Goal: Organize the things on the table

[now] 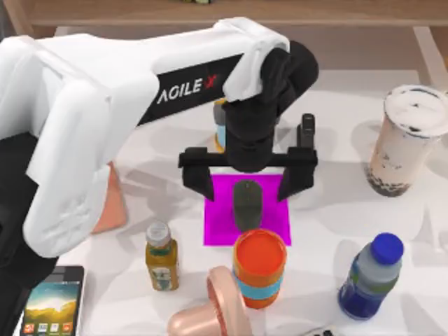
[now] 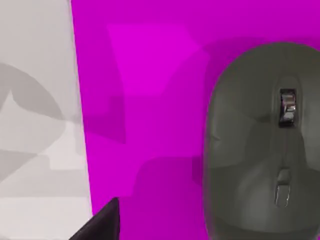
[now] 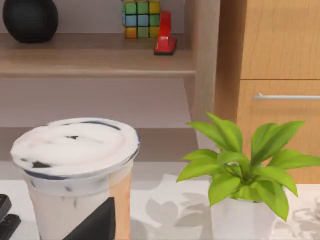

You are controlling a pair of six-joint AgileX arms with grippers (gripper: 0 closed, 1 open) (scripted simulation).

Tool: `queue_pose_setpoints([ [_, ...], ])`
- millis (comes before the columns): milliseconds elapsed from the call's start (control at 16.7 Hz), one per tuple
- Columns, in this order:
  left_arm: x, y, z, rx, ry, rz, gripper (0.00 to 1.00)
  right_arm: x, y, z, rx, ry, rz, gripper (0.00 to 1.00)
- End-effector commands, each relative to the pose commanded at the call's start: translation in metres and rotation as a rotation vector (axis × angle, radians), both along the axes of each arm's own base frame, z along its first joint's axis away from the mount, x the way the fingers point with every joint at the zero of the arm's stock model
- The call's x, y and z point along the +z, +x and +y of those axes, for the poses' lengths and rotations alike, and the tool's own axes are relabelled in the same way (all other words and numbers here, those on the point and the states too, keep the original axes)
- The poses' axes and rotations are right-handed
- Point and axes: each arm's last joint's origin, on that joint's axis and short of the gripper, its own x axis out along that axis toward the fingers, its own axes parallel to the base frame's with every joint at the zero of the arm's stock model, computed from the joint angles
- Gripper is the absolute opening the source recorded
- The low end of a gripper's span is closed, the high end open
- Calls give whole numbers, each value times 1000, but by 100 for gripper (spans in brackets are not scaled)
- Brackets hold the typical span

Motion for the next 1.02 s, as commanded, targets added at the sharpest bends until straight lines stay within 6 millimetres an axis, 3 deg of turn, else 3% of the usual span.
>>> queue_pose_setpoints([
  [240, 43, -6, 39, 14, -22, -38, 100, 0, 0, 0, 0, 0, 0, 100],
  [540, 85, -38, 126, 69, -32, -76, 100, 0, 0, 0, 0, 0, 0, 100],
  [780, 81, -84, 192, 112, -14, -73, 100, 0, 0, 0, 0, 0, 0, 100],
  [1020, 57, -132, 229, 102, 3, -56, 100, 0, 0, 0, 0, 0, 0, 100],
])
